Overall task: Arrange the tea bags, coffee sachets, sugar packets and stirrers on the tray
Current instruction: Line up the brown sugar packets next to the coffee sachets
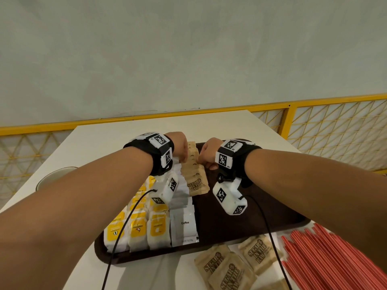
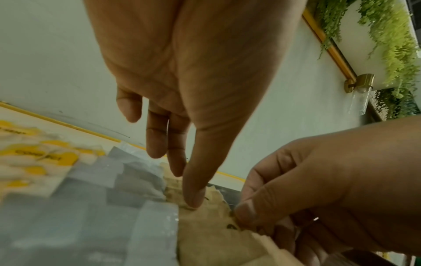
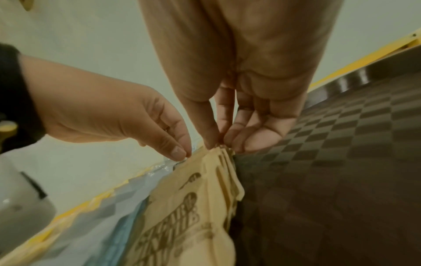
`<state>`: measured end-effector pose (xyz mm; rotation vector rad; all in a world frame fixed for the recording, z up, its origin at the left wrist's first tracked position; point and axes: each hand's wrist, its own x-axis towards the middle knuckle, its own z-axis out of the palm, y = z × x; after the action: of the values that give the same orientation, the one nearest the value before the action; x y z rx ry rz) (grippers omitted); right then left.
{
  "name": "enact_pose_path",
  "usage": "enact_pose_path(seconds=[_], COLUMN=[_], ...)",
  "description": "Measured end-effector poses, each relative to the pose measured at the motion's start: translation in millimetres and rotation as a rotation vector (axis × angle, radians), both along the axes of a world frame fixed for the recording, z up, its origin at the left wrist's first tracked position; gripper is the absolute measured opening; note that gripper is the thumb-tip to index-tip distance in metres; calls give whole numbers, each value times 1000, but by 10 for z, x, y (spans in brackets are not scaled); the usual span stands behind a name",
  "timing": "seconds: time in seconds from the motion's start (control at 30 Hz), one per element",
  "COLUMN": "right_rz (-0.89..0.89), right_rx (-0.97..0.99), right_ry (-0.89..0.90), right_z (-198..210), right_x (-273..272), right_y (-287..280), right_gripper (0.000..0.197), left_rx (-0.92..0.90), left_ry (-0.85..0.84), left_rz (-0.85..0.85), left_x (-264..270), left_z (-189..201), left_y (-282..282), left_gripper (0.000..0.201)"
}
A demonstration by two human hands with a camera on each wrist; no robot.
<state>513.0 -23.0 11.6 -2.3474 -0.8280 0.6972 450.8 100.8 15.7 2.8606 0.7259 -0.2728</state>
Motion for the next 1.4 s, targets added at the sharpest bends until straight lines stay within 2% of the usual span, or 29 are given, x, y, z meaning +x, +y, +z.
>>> enact_pose_path(seconds=[0.07, 0.17, 0.27, 0.63, 0.97, 1.1, 1.17, 1.27, 1.4], right_rz=[9, 28, 20, -94, -25, 25, 79, 145, 128], right_rx=[-14, -23, -45, 24, -39, -4, 16, -64, -134], right_ry=[-8, 15, 54, 73, 120, 42, -13, -74, -106], right_z=[3, -17, -57, -114, -139, -78, -53, -18, -10], right_x=[21, 21, 49, 91, 75, 42, 12, -39, -30], right_y=[10, 6, -3, -10, -84, -94, -109, -122, -91], right_gripper=[17, 7, 24, 17, 16, 13, 20, 23, 28], left_rx=[-2, -1, -5, -30, 36, 82, 98, 129, 188], left_ry=[-10, -19, -27, -48, 35, 81, 103, 130, 173], left_rz=[1, 3, 8, 20, 1, -13, -24, -52, -95], left_x=[-11, -28, -54, -85, -47, -34, -27, -20, -5], left_z=[-4, -14, -15, -12, -54, -50, -40, -15, 4], left_y=[19, 56, 78, 73, 6, -13, -9, -20, -37], left_gripper=[14, 13, 15, 18, 24, 24, 23, 18, 16])
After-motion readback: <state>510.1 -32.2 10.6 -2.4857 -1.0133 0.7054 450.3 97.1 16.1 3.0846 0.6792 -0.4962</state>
